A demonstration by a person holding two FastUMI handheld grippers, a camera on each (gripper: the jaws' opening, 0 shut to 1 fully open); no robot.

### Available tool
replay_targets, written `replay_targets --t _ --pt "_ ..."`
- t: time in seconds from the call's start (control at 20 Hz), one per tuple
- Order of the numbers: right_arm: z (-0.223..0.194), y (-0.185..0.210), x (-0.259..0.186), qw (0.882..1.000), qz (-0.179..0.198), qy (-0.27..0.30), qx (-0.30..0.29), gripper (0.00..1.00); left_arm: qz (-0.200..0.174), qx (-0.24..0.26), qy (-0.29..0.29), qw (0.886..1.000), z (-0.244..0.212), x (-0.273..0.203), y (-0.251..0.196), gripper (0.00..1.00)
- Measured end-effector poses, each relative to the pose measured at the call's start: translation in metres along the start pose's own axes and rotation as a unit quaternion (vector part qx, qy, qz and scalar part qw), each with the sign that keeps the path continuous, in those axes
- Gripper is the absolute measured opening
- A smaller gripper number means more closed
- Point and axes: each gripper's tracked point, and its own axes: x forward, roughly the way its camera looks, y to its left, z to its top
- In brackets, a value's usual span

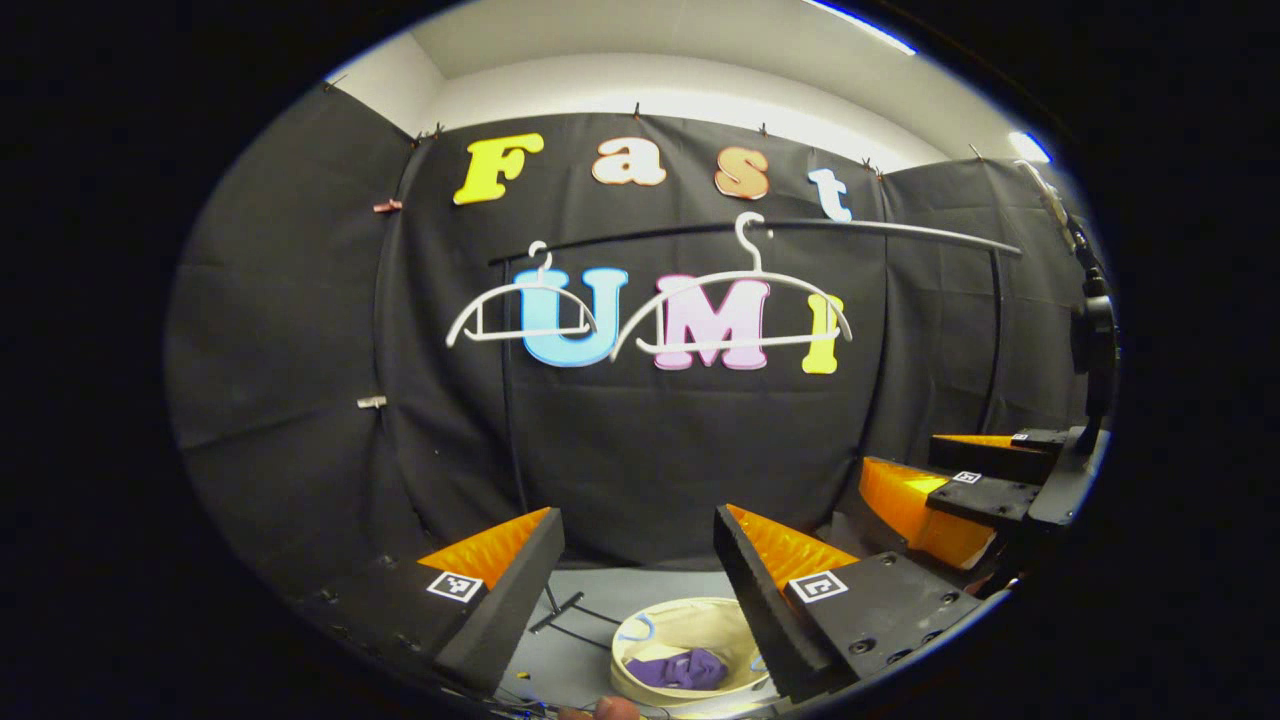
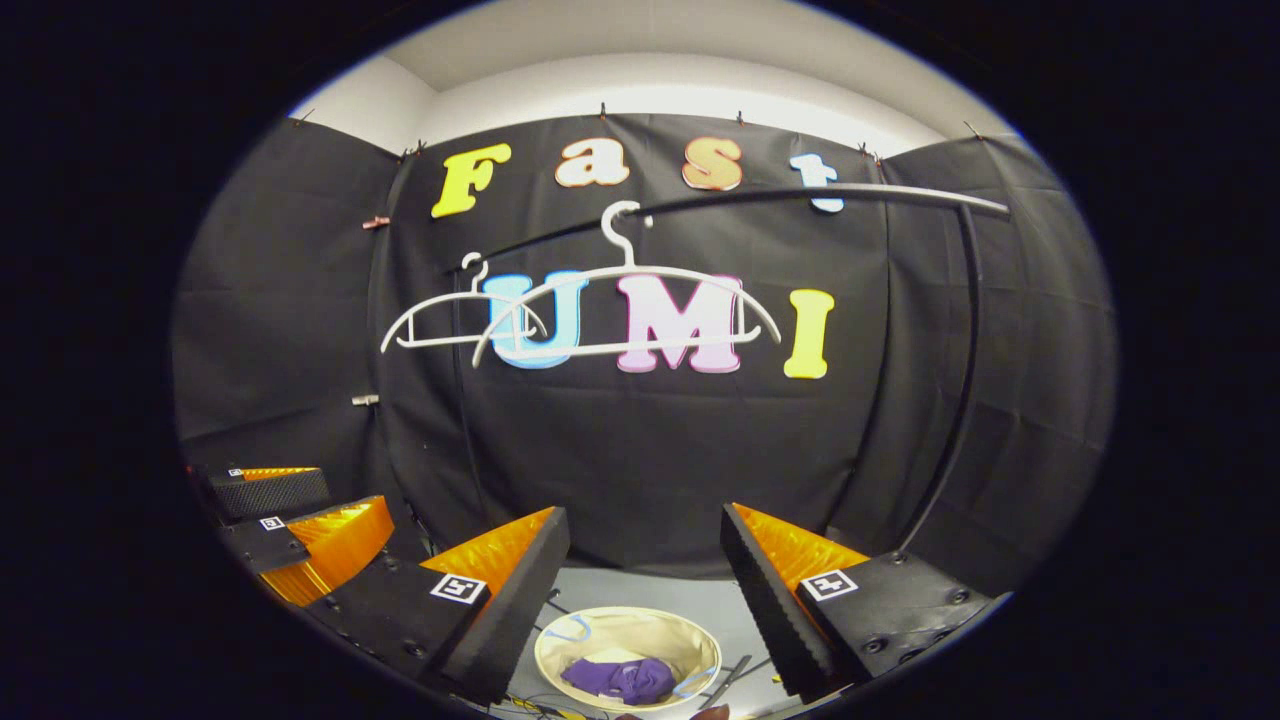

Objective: Grasp the clothes on the hanger with both hands and then place them into the laundry hamper below.

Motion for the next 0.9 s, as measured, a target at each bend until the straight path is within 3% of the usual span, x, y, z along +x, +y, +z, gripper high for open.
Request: replay_targets --t 0.5,0.9 --pt "0.104 -0.019 -0.036 0.995 -0.016 -0.099 -0.02 0.98 0.026 0.006 -0.1 0.995 0.099 -0.039 -0.009 0.95" --pt "0.11 -0.033 -0.049 0.994 -0.019 -0.11 0.001 0.98 0.026 0.023 -0.101 0.994 0.103 -0.048 -0.023 0.92"
